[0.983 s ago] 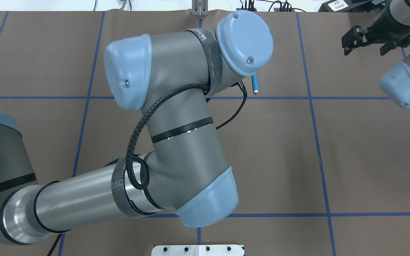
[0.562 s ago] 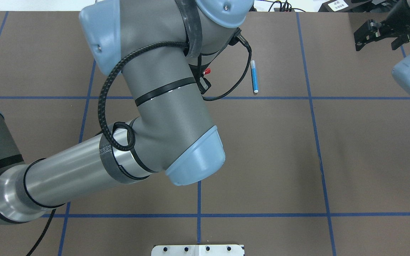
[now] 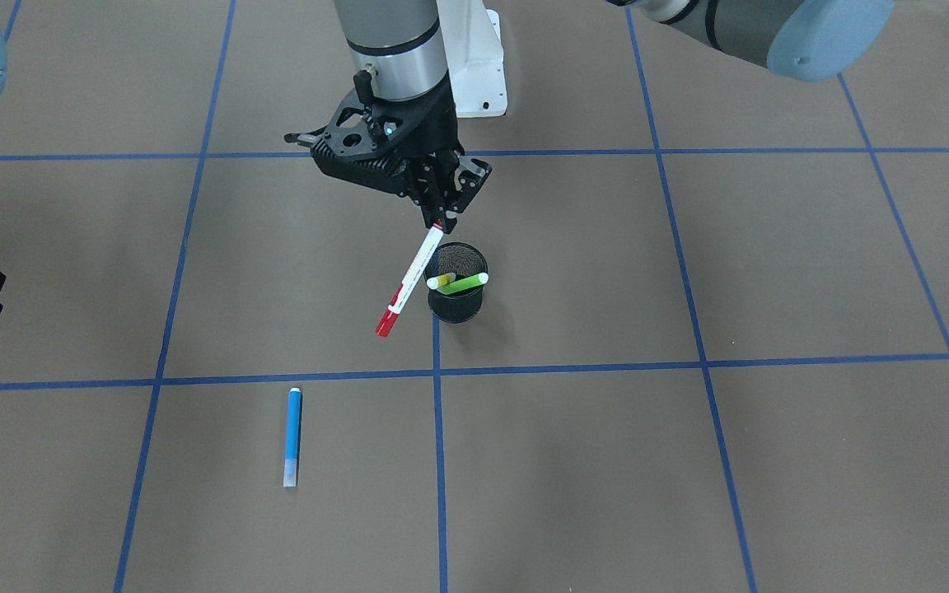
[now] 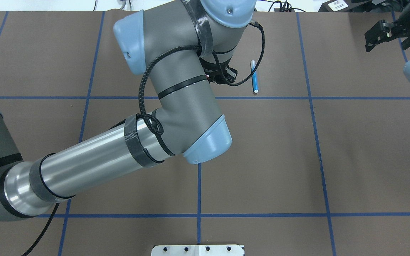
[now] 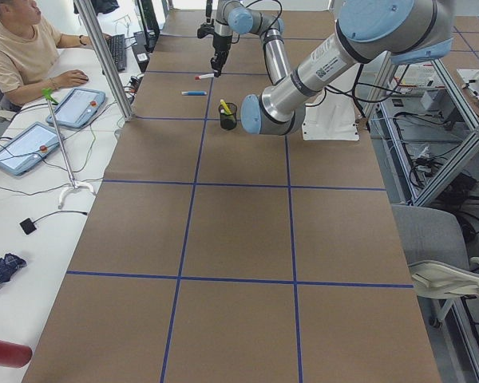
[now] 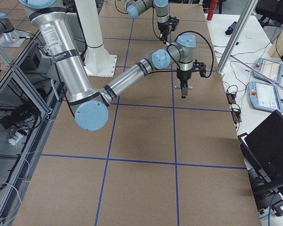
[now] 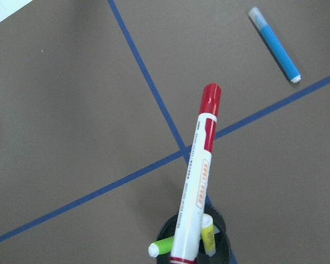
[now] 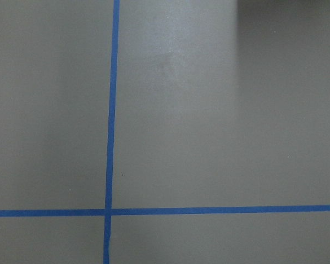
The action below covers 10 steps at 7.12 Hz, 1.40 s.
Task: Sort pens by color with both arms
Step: 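Carry the red-capped marker beside the blue marker and lower it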
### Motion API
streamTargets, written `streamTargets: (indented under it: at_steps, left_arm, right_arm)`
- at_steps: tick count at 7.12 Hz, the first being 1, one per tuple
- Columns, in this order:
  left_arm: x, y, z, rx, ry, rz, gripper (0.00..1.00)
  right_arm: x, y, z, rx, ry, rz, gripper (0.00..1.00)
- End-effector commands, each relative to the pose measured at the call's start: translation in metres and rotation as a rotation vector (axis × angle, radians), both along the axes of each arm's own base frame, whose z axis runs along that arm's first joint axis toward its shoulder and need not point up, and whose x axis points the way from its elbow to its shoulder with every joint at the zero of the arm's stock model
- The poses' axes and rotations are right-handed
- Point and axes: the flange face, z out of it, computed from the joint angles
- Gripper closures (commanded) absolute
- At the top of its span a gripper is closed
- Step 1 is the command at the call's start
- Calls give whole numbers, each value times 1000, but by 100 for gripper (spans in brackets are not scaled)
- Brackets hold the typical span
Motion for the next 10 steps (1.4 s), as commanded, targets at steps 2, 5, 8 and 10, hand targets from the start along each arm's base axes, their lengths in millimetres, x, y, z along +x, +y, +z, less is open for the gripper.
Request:
streamTargets:
  at_steps: [2,5,8,10]
  left_arm:
    - [58,-39,20,-156,149,-218,100]
    - [105,-82,22,-140,144,-330,100]
    - [144,-85,26,-124,117,-400,100]
    - [172,-57,31,-89,97,-420,88]
  right_arm:
    - [16,2,12,5,-5,-17,0]
    - [17,2,12,7,-8,-18,0]
    - [19,2,14,9,-11,-26,0]
    - [18,0,18,-1,-7,-26,0]
